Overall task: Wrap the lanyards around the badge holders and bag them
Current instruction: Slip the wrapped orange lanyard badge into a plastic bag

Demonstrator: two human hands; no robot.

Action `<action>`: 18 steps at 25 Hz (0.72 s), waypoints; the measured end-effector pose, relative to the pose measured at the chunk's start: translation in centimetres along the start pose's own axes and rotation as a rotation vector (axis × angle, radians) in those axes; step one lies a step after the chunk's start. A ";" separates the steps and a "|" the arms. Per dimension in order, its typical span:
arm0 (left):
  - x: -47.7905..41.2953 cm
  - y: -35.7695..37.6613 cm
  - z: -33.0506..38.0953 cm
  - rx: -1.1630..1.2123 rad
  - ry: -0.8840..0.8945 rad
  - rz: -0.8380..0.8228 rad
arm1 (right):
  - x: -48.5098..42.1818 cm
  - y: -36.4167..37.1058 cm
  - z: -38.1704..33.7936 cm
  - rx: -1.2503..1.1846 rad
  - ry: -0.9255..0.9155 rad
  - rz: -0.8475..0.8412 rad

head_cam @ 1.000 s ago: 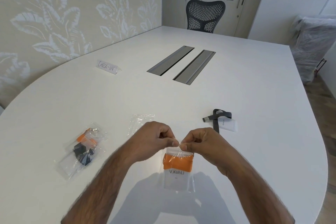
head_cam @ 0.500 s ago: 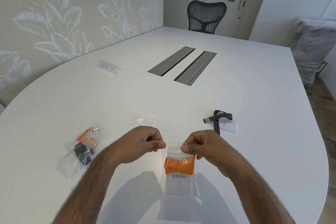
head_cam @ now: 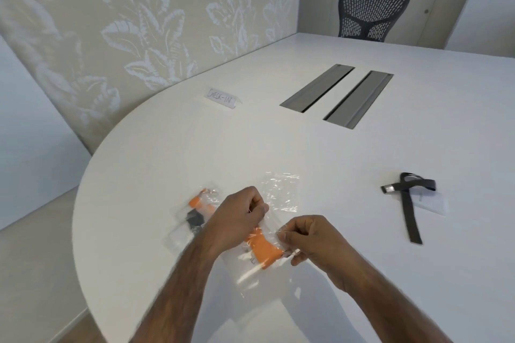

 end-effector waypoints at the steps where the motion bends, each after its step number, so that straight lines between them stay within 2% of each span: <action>1: -0.1 -0.7 -0.9 -0.059 -0.007 0.033 | -0.7 1.4 -0.1 -0.007 0.014 0.003; 7: -0.9 -1.5 -4.4 -0.537 0.023 0.094 | -4.2 5.5 0.4 0.158 0.127 0.099; 14: -1.8 0.1 -6.0 -0.663 0.051 0.021 | -5.1 7.0 1.0 0.404 0.124 0.201; 18: -2.3 0.9 -5.7 -0.613 0.062 0.085 | -4.6 6.4 0.8 0.449 0.084 0.262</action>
Point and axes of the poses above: each hand's wrist, its own x-axis away from the middle knuckle, its own y-axis out of the palm, z = x × y, the point moved 4 cm from there along -x, towards the middle knuckle, and after that the axes turned 5 degrees about z, right-handed, at the moved point
